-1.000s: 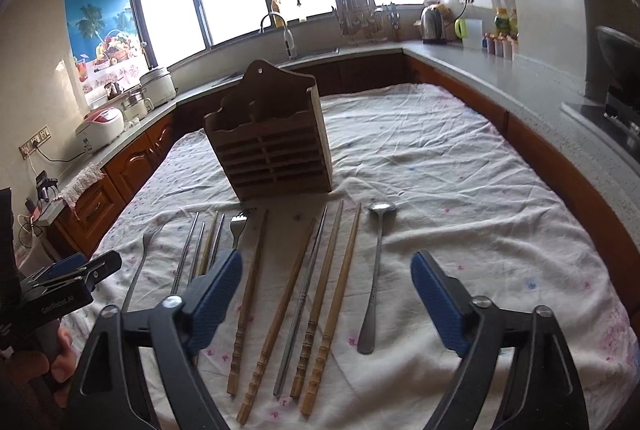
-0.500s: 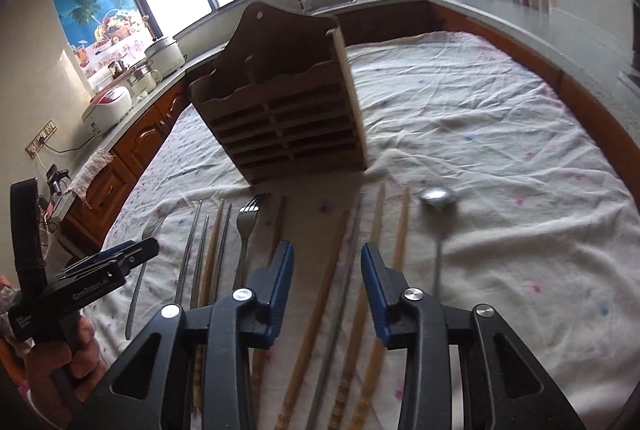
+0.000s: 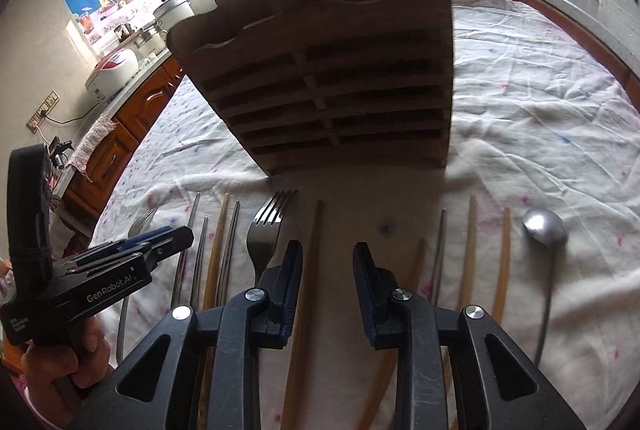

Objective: Organize utensils
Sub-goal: 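Grasp a thin metal chopstick with the left tool while the right tool grasps a wooden chopstick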

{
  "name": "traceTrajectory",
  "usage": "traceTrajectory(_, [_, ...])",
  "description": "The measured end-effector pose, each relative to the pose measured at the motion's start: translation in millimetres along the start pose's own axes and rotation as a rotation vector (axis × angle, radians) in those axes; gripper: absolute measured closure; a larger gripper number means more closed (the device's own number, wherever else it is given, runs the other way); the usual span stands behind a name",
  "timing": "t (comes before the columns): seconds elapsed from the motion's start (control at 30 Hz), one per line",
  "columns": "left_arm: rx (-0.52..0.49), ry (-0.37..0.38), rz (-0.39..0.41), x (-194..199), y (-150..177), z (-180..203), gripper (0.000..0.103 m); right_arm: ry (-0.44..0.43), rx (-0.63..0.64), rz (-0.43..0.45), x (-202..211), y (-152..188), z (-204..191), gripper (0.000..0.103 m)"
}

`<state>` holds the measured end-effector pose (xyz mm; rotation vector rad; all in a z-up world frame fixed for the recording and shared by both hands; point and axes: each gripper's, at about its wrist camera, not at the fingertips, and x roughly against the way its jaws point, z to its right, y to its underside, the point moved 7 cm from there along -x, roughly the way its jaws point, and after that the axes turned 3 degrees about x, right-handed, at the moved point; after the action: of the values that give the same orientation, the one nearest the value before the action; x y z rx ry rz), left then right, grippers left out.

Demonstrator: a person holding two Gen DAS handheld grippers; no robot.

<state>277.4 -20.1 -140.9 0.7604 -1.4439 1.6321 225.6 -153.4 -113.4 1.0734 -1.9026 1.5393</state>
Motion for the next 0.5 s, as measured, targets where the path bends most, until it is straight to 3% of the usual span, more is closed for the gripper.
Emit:
traceTrajectory(0.17, [-0.059, -0.040, -0.015, -6, -7, 5, 0.081, 0.021, 0.027, -0.026, -14, -4, -3, 0.078])
traceTrajectory(0.3, [-0.125, -0.093, -0.001, -8, -6, 11, 0.090, 0.061, 0.077, -0.029, -20, -8, -11, 0.078])
traceTrajectory(0.43, [-0.179, -0.119, 0.012, -8, -4, 18, 0.096, 0.157, 0.158, -0.025, -23, -9, -17, 0.092])
traceTrajectory(0.5, [-0.195, -0.118, 0.018, -8, -4, 21, 0.099, 0.147, 0.156, -0.030, -22, -10, -16, 0.096])
